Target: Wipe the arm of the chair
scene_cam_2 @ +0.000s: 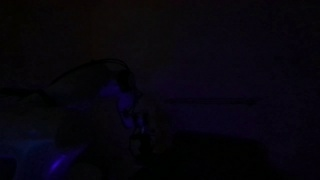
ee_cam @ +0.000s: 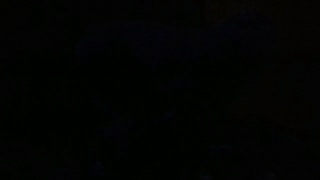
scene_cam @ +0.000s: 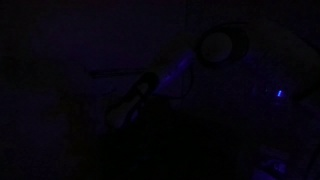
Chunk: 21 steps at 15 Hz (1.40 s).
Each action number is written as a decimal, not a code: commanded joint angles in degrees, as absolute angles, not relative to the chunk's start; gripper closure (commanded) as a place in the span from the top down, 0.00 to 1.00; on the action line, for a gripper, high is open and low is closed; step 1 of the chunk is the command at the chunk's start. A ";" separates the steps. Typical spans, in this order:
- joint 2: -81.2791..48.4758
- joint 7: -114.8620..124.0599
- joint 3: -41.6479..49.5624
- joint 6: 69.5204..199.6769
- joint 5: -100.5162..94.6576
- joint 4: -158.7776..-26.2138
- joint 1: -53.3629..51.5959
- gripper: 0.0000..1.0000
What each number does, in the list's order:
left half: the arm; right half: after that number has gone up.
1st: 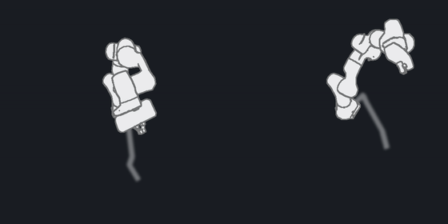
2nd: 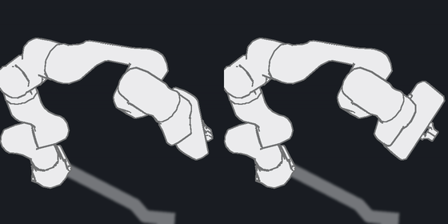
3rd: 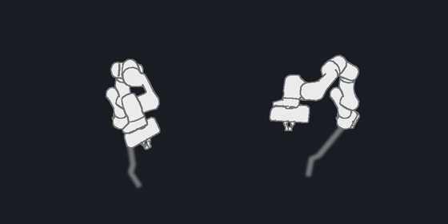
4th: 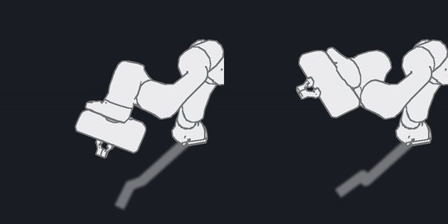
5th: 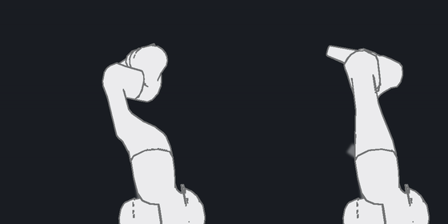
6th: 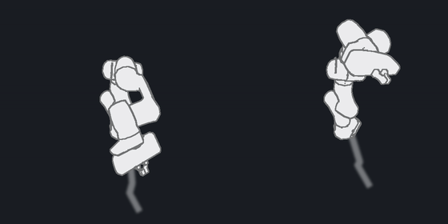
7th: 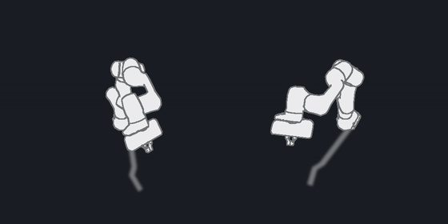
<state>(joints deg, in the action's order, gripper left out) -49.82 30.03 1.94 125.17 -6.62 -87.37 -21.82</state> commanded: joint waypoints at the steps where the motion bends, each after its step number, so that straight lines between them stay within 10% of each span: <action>1: -40.58 36.40 0.68 121.33 -3.57 -101.14 -23.18 0.08; 10: -28.97 41.24 -4.49 122.42 4.28 -123.84 -21.66 0.08; 21: -38.61 36.41 1.38 125.91 -11.38 -95.04 -17.99 0.07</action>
